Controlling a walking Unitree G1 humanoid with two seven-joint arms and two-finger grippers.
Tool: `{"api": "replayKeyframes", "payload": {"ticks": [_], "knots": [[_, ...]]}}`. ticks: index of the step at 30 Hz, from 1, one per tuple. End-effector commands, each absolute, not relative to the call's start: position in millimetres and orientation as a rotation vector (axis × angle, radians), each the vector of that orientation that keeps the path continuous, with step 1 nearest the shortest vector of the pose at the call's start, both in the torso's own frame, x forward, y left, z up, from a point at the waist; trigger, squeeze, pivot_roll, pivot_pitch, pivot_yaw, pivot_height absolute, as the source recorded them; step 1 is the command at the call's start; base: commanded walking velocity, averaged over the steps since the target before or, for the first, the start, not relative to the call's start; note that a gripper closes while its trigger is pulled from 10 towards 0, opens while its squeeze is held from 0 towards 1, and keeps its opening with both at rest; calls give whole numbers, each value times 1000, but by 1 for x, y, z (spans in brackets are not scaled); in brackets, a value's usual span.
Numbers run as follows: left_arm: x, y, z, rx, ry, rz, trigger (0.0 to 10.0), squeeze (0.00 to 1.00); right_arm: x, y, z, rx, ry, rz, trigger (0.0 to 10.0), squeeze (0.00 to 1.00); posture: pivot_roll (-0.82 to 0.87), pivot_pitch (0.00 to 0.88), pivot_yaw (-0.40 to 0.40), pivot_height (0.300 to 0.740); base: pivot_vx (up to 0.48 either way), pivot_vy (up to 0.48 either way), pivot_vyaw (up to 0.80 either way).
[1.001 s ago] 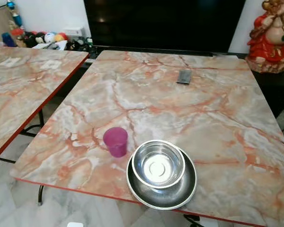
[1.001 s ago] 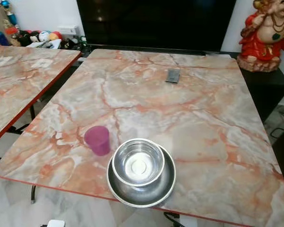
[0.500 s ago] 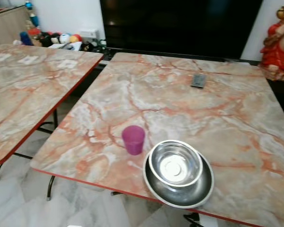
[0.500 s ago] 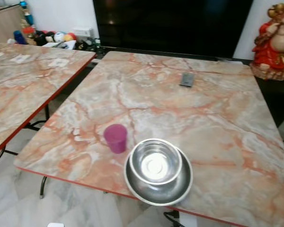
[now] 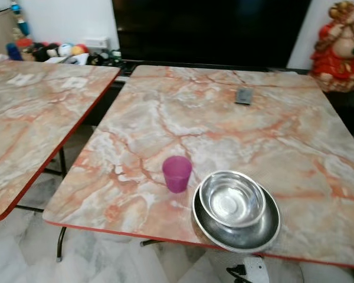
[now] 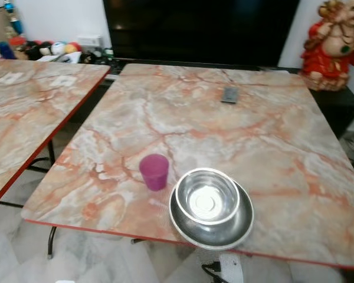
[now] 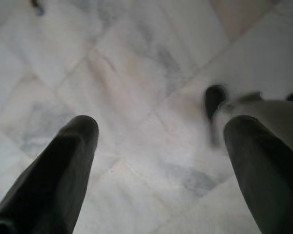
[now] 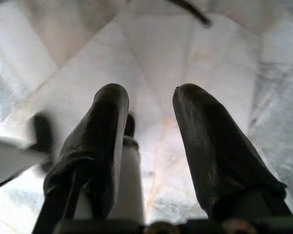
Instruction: Setting the table
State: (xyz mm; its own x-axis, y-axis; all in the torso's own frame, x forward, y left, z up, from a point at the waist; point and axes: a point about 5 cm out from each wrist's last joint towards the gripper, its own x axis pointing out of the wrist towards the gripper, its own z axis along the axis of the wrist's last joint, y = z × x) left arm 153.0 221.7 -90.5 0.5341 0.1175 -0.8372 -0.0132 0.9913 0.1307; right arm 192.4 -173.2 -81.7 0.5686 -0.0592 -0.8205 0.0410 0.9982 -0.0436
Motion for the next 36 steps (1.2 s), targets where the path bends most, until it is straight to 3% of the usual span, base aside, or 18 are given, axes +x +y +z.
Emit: {"api": "replayKeyframes", "payload": {"ticks": [1,16,36], "knots": [[147,228,-92,110,1030,106,10000,0,193,-169,-82,-4,966,-55,10000,0,28,75,-10,740,0,352,0],[140,231,-94,112,1044,114,10000,0,193,-168,-82,-4,967,-38,10000,0,31,72,-8,740,-16,352,0],[137,232,-94,106,1050,121,10000,0,194,-168,-81,-12,961,-18,10000,0,33,73,-11,740,-256,373,168]]}}
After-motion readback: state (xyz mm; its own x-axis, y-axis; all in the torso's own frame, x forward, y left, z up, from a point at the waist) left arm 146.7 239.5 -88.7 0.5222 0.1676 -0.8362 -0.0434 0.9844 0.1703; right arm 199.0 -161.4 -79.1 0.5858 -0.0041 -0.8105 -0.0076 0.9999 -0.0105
